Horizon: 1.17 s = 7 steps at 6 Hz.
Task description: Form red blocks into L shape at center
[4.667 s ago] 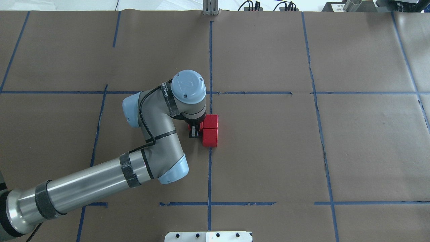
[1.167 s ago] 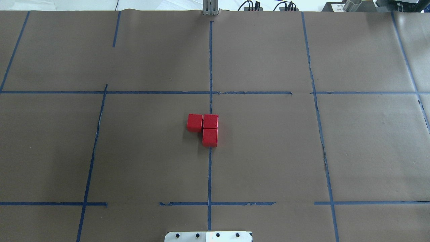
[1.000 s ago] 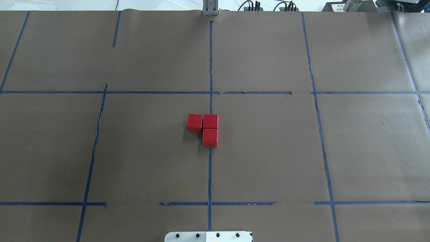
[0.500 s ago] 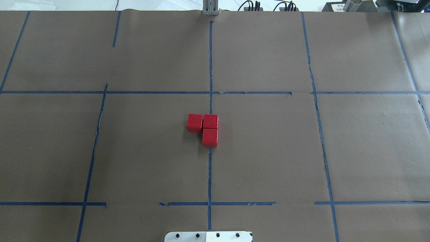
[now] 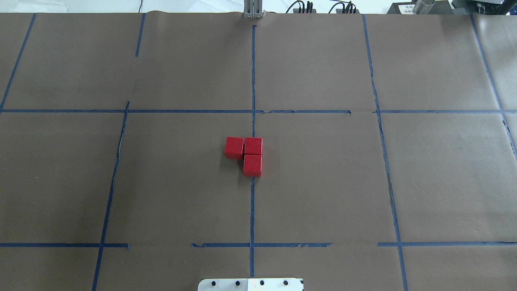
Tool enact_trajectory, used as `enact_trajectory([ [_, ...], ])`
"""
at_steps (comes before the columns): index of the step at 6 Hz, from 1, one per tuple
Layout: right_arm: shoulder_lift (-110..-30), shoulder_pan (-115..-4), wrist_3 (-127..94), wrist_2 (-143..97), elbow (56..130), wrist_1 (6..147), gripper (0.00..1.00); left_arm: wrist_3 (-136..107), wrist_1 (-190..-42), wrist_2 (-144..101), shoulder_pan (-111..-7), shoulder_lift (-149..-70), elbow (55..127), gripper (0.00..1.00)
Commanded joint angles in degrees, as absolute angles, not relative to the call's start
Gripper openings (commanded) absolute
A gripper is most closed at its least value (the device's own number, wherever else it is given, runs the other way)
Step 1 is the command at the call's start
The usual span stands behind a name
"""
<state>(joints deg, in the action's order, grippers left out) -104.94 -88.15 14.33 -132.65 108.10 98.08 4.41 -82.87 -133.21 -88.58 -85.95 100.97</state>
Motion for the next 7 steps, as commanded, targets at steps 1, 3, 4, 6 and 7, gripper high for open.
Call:
enact_trajectory([
  [1,-104.94,-88.07,14.33,-132.71,108.11,98.09,1.0,4.22,-83.76,-132.63,-88.24,-86.13,100.28,1.0],
  [3,-104.85,-88.07,14.24,-132.71,108.19,98.09,1.0,4.31,-83.59,-133.06,-88.15,-85.61,100.64,1.0],
  [4,-104.85,-88.15,14.24,-132.8,108.19,98.09,1.0,4.57,-83.67,-132.89,-88.15,-84.91,100.63,1.0],
  [6,-104.94,-88.15,14.33,-133.15,108.19,98.09,1.0,4.57,-83.76,-132.72,-88.07,-85.34,100.55,1.0],
  [7,-104.94,-88.07,14.33,-133.15,108.19,98.09,1.0,4.57,-83.76,-132.71,-88.07,-85.25,100.55,1.0],
])
